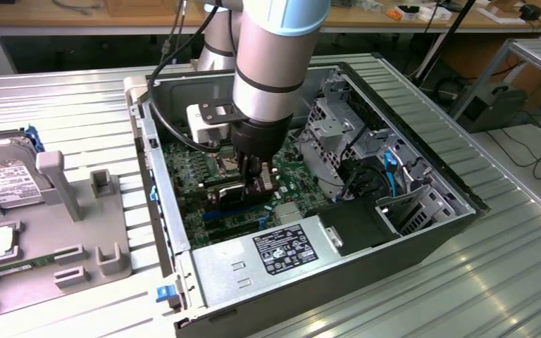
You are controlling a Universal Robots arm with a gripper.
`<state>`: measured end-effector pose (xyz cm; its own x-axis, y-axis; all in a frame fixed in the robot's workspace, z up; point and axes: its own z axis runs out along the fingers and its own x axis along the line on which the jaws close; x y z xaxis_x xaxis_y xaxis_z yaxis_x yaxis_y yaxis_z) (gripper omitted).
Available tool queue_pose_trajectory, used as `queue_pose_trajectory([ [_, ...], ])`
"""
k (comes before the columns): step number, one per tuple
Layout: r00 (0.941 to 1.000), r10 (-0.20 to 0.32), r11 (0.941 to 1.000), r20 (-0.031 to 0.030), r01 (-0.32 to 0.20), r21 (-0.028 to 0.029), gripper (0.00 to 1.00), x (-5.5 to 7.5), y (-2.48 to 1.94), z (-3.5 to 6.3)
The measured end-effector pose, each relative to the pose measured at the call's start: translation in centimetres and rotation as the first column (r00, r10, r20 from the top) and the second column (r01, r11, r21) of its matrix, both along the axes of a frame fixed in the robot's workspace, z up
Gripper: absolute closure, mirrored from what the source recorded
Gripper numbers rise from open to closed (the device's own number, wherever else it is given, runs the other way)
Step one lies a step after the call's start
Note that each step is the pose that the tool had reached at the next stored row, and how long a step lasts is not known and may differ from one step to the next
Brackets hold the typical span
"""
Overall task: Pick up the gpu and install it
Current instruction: 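Insert the gpu into the slot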
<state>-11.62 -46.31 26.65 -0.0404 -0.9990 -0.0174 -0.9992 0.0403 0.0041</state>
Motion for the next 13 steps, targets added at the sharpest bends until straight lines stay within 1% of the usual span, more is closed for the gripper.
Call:
queue_pose_trajectory([
  [2, 1.0, 0.0, 1.0, 0.0, 0.0, -0.0006, 0.73, 0.0, 0.01, 0.04],
  [3, 1.0, 0.0, 1.0, -0.0001, 0.0, -0.0021, 0.73, 0.0, 0.08, 0.05],
  [7, 1.0, 0.0, 1.0, 0.0, 0.0, -0.0021, 0.73, 0.0, 0.1, 0.07],
  [13, 1.0, 0.002, 1.0, 0.0, -0.002, -0.002, 0.73, -0.01, 0.27, 0.02],
])
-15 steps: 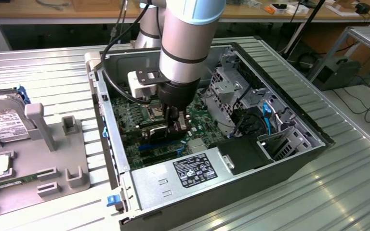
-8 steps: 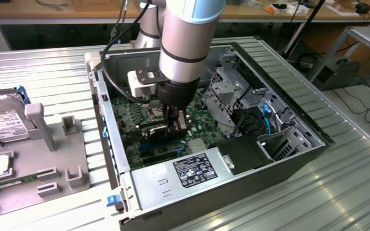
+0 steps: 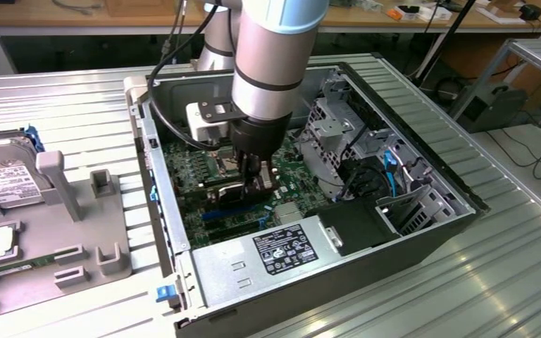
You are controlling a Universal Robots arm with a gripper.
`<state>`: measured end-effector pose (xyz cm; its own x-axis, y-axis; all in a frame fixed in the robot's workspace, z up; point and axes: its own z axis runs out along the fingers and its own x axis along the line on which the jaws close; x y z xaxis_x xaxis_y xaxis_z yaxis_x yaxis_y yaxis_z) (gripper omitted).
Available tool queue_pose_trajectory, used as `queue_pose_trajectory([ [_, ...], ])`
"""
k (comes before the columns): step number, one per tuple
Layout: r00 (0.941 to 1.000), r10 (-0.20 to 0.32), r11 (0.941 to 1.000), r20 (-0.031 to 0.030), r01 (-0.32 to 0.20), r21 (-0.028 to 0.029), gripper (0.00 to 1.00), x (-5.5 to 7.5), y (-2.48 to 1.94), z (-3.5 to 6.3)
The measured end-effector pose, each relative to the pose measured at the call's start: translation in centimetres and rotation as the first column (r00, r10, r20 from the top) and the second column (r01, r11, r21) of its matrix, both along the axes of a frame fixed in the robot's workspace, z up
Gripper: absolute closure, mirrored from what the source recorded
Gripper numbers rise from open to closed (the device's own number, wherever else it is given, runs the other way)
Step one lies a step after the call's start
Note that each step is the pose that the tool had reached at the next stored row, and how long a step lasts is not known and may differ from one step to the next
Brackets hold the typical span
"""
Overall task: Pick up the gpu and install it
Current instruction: 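Insert the gpu into the slot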
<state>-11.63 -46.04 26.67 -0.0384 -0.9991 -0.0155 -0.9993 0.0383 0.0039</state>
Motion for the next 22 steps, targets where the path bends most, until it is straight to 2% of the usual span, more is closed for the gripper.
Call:
queue_pose_trajectory([
  [3, 1.0, 0.008, 1.0, 0.0, -0.008, -0.0001, 0.73, 0.0, 0.22, -0.15],
  [10, 0.9999, 0.014, 0.9999, 0.0005, -0.014, 0.0007, 0.73, 0.0, 0.28, -0.66],
  [17, 0.9999, 0.014, 0.9999, 0.0, -0.014, -0.0001, 0.73, -0.01, 0.27, -0.67],
  [22, 0.9999, 0.014, 0.9999, 0.0049, -0.014, -0.0005, 0.73, -0.08, 0.27, -1.03],
])
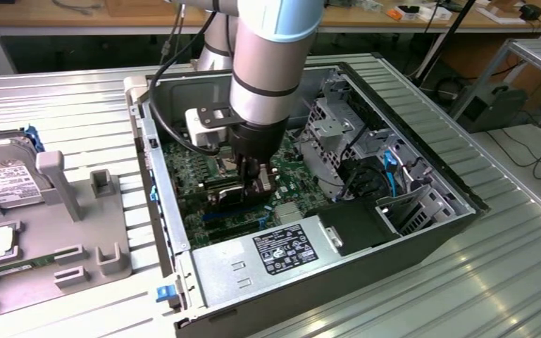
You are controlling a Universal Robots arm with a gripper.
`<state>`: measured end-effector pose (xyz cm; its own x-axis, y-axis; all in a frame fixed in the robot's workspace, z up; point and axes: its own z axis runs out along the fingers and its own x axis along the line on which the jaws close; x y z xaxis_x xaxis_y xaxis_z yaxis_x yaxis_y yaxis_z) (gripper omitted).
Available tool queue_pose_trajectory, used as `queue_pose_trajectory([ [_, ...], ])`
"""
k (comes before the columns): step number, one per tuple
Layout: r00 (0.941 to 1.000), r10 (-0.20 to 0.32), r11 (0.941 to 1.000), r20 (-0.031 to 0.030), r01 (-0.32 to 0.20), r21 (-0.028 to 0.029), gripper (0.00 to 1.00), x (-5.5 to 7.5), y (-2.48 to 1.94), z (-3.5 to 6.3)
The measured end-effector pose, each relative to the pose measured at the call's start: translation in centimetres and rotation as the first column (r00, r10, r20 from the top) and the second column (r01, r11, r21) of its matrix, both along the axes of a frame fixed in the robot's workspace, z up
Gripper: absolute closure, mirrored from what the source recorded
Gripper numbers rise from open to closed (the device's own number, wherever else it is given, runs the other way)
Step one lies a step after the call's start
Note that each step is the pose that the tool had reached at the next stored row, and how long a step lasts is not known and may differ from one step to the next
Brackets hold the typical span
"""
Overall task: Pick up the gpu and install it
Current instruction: 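Insert the gpu into the slot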
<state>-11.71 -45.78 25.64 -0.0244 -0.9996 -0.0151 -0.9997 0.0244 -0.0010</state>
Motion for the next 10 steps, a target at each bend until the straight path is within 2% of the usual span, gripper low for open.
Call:
queue_pose_trajectory([
  [10, 1.0, 0.0, 1.0, 0.005, 0.0, 0.0003, 0.73, -0.31, -0.05, -0.21],
])
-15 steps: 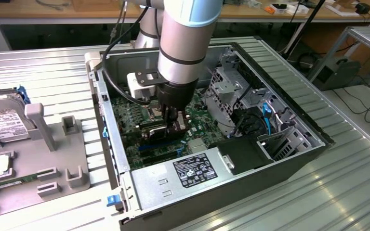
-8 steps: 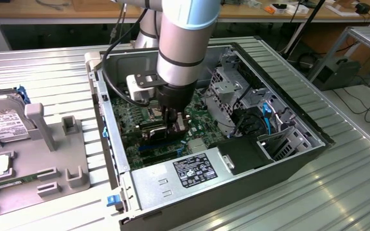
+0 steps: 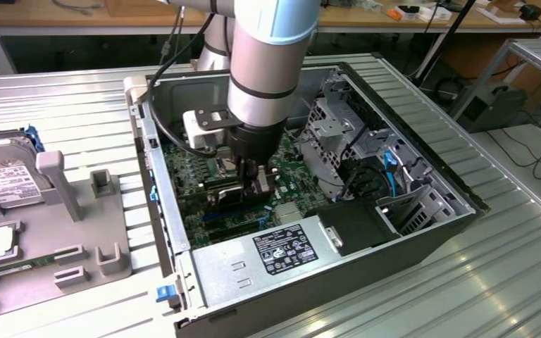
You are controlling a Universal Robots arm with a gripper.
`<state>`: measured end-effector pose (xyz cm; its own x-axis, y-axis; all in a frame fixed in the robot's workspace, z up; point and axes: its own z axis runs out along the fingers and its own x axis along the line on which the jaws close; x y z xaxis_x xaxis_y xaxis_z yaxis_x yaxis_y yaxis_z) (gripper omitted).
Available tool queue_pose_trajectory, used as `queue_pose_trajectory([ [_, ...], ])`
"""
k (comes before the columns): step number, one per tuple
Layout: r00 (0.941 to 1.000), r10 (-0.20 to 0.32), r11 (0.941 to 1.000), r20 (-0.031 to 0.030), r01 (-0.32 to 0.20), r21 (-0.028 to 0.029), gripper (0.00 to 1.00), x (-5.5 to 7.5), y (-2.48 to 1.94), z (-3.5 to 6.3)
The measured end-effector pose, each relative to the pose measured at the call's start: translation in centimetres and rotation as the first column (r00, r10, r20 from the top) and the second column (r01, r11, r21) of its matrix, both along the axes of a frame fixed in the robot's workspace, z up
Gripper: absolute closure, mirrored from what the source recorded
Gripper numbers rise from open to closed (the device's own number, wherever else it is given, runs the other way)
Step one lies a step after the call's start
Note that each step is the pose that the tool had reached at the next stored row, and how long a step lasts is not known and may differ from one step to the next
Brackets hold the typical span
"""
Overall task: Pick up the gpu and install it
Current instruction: 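Insert the gpu into the slot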
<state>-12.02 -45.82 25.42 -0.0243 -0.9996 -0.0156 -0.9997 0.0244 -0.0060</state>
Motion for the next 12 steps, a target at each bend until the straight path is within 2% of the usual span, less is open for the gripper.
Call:
queue_pose_trajectory([
  [6, 1.0, 0.0, 1.0, 0.0098, 0.0, -0.0001, 0.73, -0.4, -0.04, -0.32],
  [12, 0.9999, 0.0, 1.0, 0.0105, 0.0, 0.0, 0.73, -0.42, -0.05, -0.35],
])
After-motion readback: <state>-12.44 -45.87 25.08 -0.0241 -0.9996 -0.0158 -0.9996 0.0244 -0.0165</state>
